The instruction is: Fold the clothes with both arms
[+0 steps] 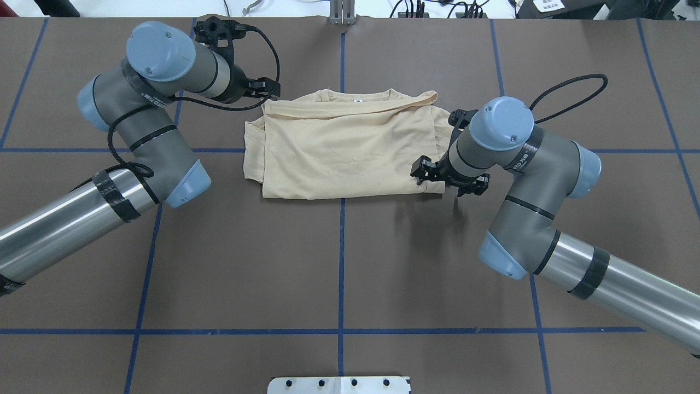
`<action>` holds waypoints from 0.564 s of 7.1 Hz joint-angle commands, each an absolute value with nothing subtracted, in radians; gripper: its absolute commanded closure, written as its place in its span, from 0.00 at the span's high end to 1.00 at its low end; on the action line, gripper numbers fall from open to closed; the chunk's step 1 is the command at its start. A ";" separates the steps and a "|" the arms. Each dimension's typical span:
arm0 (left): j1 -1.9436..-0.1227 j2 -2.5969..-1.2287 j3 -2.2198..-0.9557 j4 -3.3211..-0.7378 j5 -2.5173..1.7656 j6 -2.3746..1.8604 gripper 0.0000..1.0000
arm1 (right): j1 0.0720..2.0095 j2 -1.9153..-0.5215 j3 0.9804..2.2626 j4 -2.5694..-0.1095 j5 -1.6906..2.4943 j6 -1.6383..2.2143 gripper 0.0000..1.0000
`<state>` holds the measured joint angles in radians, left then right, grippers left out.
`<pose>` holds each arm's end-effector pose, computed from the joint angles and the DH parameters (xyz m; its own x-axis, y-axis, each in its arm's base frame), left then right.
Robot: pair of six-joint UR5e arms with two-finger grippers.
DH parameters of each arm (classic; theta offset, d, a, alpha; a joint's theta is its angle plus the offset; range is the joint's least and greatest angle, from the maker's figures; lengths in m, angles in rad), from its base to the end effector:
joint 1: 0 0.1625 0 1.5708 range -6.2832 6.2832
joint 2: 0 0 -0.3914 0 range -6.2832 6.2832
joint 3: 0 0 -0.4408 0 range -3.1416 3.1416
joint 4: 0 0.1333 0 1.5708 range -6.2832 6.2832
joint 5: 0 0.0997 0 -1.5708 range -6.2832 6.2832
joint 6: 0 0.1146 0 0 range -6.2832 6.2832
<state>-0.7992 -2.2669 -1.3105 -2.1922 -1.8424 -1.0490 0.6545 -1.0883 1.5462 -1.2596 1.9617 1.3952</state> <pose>0.4813 -0.6419 0.2442 0.5600 0.1130 -0.8208 0.2866 0.9031 0.3199 -0.5185 -0.5108 0.3211 0.6229 0.2744 0.7326 -0.2476 0.9575 -0.1481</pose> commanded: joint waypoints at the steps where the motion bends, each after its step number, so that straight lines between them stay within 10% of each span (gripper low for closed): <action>1: -0.799 -2.266 -1.312 -2.192 -1.842 -1.051 0.99 | 0.653 -1.086 1.540 -1.259 1.960 1.396 0.83; 3: -0.799 -2.263 -1.309 -2.192 -1.839 -1.049 0.99 | 0.653 -1.075 1.545 -1.262 1.960 1.404 0.00; 4: -0.798 -2.252 -1.310 -2.194 -1.841 -1.048 0.99 | 0.653 -1.074 1.543 -1.264 1.960 1.404 0.00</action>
